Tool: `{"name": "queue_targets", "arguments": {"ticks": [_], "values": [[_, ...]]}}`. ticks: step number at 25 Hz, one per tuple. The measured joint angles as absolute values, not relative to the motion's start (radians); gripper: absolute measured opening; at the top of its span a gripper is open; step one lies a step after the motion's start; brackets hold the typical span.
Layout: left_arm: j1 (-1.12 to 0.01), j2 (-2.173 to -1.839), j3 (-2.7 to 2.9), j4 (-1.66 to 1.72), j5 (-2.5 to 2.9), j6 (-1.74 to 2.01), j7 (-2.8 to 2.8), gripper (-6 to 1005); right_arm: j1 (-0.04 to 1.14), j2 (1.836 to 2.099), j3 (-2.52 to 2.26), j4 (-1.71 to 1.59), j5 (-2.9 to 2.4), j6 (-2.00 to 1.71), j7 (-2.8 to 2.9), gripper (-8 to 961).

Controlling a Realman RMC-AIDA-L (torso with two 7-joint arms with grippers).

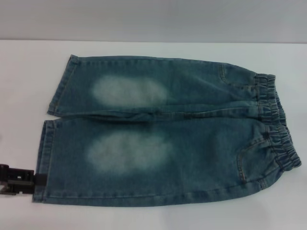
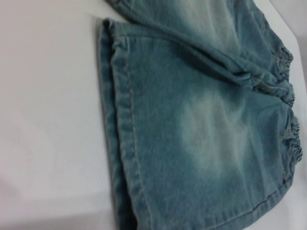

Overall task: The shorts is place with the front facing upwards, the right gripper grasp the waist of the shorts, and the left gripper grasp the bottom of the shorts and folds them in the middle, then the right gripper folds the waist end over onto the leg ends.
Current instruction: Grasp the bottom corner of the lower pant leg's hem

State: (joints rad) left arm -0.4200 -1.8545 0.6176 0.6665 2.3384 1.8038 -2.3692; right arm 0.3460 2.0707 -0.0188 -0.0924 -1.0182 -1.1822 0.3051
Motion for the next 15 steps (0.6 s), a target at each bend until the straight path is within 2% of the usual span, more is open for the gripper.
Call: {"name": "queue_targets", "arguments": {"ticks": [15], "values": [[-0.403,-1.845,0.627,0.609,2.349,1.761,-2.338,652,0.35,2.074,-0.026,-0.083,-1.023,-1.195,0.265,548]]}}
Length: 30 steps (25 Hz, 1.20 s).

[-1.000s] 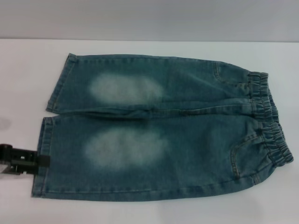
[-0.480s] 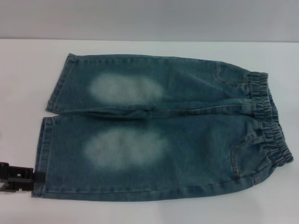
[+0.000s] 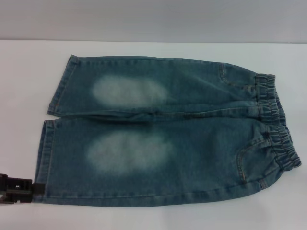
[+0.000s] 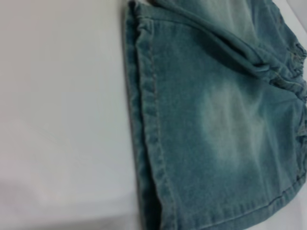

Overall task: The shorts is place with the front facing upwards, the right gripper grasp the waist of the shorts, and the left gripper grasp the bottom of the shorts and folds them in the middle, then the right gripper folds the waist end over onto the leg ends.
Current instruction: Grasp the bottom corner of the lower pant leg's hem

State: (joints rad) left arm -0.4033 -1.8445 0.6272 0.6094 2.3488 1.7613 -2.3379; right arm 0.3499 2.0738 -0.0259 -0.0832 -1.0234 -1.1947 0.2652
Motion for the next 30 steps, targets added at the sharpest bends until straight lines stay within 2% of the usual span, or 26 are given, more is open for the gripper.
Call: {"name": "queue_targets", "arguments": {"ticks": [11,30], "values": [[-0.407,-1.853,0.627,0.601,2.367,1.725,-2.337,652,0.345,2.074,-0.04,-0.081,-1.023,-1.207,0.265,549],[-0.417,-1.845,0.63,0.572,2.367,1.709,-2.336,652,0.349,2.072,-0.052,-0.084,-1.023,-1.211,0.254,548]]}}
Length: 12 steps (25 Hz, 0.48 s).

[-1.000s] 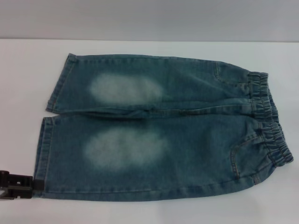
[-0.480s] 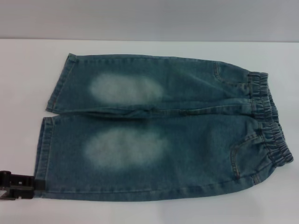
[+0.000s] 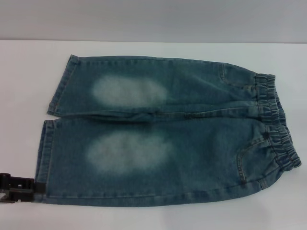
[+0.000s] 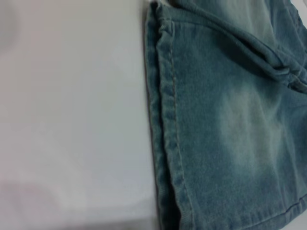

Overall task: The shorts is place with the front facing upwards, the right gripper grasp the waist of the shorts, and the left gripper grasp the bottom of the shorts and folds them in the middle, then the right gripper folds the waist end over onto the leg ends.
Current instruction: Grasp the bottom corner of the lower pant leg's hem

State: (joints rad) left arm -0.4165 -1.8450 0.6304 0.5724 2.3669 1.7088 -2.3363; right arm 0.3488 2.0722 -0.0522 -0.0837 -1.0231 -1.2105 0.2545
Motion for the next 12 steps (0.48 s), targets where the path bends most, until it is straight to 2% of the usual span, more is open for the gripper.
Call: {"name": "queue_targets", "arguments": {"ticks": [12], "values": [[-0.418,-1.832,0.629,0.572,2.367,1.706,-2.328,651,0.35,2.073,-0.052,-0.081,-1.023,-1.219,0.253,549]]}}
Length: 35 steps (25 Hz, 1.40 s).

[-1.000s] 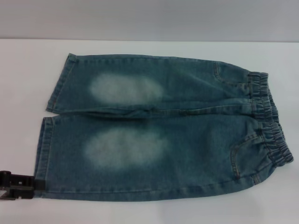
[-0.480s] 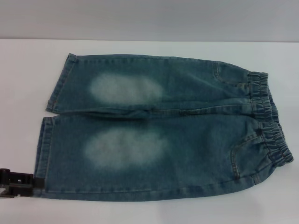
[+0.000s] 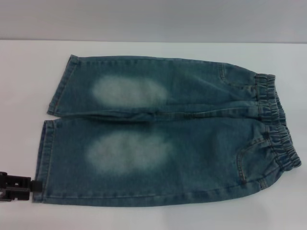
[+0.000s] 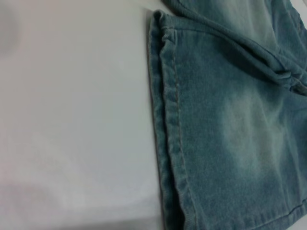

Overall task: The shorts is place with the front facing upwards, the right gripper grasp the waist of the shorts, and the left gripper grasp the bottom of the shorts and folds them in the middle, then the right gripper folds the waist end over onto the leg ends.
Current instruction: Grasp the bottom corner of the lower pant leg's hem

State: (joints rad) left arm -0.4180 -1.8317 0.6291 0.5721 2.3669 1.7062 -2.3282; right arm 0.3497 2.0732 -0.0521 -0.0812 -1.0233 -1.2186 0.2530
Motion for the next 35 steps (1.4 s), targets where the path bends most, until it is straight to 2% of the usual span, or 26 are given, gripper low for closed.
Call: {"name": "queue_targets", "arguments": {"ticks": [25,35], "values": [[-0.409,-1.85,0.63,0.572,2.381,1.684,-2.318,651,0.345,2.075,-0.066,-0.076,-1.025,-1.221,0.253,548],[-0.437,-1.883,0.636,0.572,2.381,1.695,-2.314,651,0.344,2.075,-0.066,-0.077,-1.025,-1.221,0.253,549]]}}
